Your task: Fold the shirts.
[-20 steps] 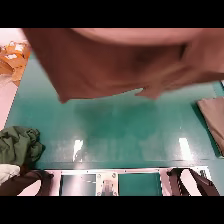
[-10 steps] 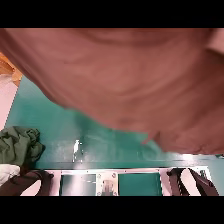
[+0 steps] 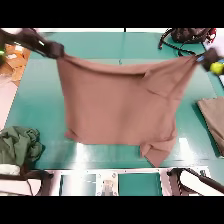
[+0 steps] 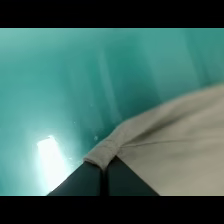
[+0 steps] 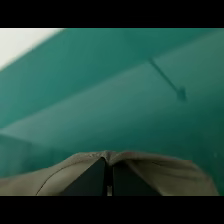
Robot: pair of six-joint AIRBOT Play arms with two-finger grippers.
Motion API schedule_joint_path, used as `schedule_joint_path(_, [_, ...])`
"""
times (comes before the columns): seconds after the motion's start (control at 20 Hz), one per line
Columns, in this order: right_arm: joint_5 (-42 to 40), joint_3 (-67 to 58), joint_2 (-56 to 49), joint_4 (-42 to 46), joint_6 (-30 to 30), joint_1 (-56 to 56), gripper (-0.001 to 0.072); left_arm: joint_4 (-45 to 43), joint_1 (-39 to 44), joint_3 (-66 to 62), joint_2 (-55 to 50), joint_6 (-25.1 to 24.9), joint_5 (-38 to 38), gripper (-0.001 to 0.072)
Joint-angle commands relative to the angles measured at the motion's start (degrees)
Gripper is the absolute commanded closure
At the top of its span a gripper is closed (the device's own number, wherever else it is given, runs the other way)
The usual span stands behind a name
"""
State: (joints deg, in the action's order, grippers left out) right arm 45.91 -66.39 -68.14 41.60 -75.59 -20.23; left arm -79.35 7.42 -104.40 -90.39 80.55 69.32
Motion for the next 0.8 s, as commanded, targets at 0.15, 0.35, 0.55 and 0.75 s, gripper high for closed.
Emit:
schedule_joint_path(0.15, [-2.49,-12.98,-28.92,-0.76,2.34,4.39,0.0697,4.9,-0.02,0.26,-15.06,1.75,-13.42,0.0682])
schedule_joint_path(0.35, [-2.43,-27.06,-36.52,-0.74,2.1,6.23,0.0697,7.69,-0.02,0.24,-15.28,1.95,-24.2,0.0682])
schedule_joint_path(0.55, [-2.43,-36.79,-40.79,-0.7,0.83,6.73,0.0697,7.96,-0.04,-0.22,-15.28,2.69,-27.56,0.0682])
schedule_joint_path(0.75, [-3.93,-39.95,-41.88,-0.7,0.92,7.04,0.0696,8.26,-2.45,-5.18,-15.28,5.64,-26.34,0.0682])
